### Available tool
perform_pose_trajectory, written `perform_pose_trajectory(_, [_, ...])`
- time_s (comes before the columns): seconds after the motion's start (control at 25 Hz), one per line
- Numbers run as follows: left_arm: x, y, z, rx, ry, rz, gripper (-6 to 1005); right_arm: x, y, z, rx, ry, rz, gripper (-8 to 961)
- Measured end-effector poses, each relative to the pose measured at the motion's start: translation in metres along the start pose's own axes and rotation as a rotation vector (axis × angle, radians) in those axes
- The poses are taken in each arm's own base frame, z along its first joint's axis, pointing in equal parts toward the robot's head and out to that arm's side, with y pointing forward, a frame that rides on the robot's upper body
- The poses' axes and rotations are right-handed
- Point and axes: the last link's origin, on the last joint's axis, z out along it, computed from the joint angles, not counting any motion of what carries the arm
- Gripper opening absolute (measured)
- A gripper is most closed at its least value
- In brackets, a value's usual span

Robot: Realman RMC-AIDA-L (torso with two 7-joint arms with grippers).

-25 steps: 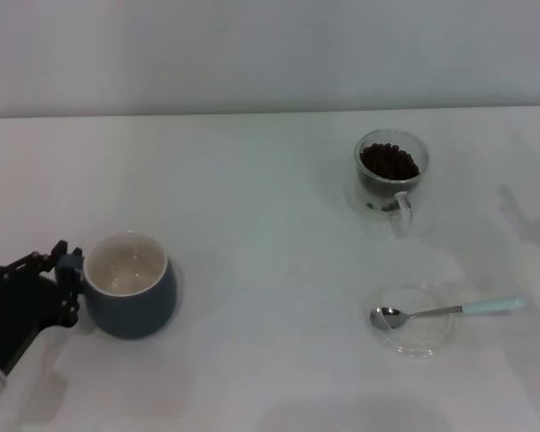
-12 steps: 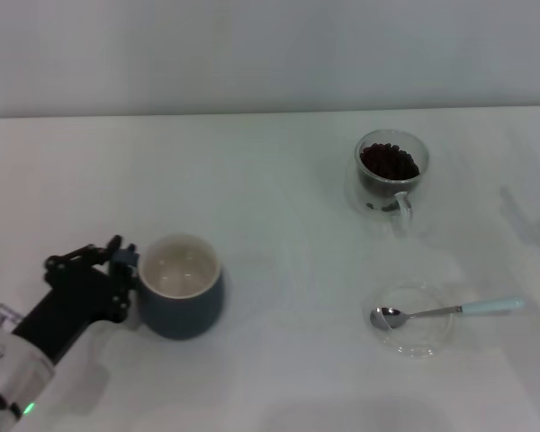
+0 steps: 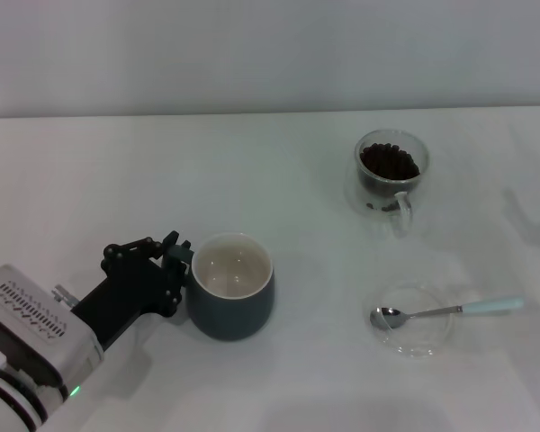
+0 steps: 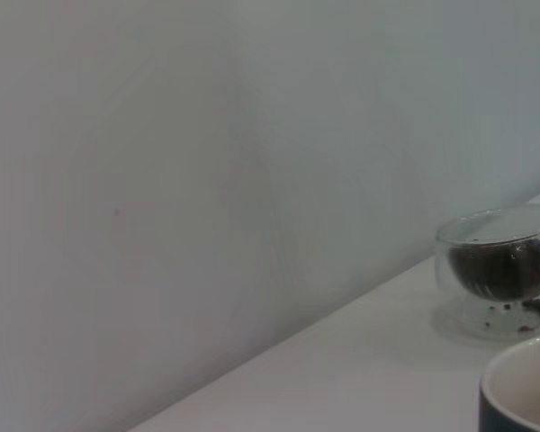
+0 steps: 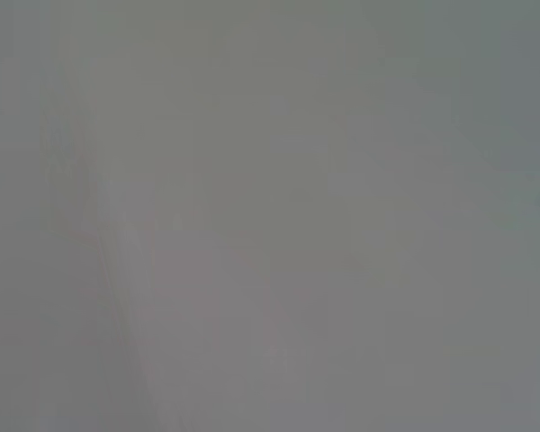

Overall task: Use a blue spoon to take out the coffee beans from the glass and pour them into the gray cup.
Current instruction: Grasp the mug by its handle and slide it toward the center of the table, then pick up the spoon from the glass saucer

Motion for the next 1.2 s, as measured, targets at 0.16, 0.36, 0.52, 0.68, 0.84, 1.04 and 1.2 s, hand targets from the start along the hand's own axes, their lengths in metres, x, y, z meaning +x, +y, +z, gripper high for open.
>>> perform_pose_trajectory(0.16, [-0.001, 0.002, -0.002, 0.002, -0.003, -0.011, 122, 0.000, -0.001, -0.001, 0.003, 0.001, -0.001, 870])
perform_pose_trajectory(0.36, [-0.006, 0.008, -0.011, 0.025, -0.009, -0.062, 181, 0.000, -0.001, -0.002, 0.003, 0.001, 0.001, 870])
perform_pose_trajectory(0.52, [-0.009, 0.014, -0.020, 0.044, -0.006, -0.095, 370, 0.000, 0.000, -0.002, 0.000, -0.004, 0.006, 870])
perform_pose_trajectory(0.68, [-0.016, 0.016, -0.031, 0.062, -0.020, -0.116, 518, -0.001, 0.001, -0.004, -0.005, -0.011, 0.011, 870])
perform_pose_trajectory(0.84, [-0.021, 0.021, -0.045, 0.087, -0.016, -0.143, 653, 0.000, 0.001, -0.005, -0.005, -0.011, 0.025, 871])
perform_pose_trajectory(1.04, [-0.025, 0.024, -0.087, 0.207, 0.058, -0.201, 828, 0.003, 0.000, -0.010, 0.006, 0.001, 0.112, 871])
perform_pose_trajectory(1.2, [-0.028, 0.010, -0.117, 0.399, 0.097, -0.257, 852, 0.011, -0.005, -0.030, 0.031, 0.041, 0.294, 871])
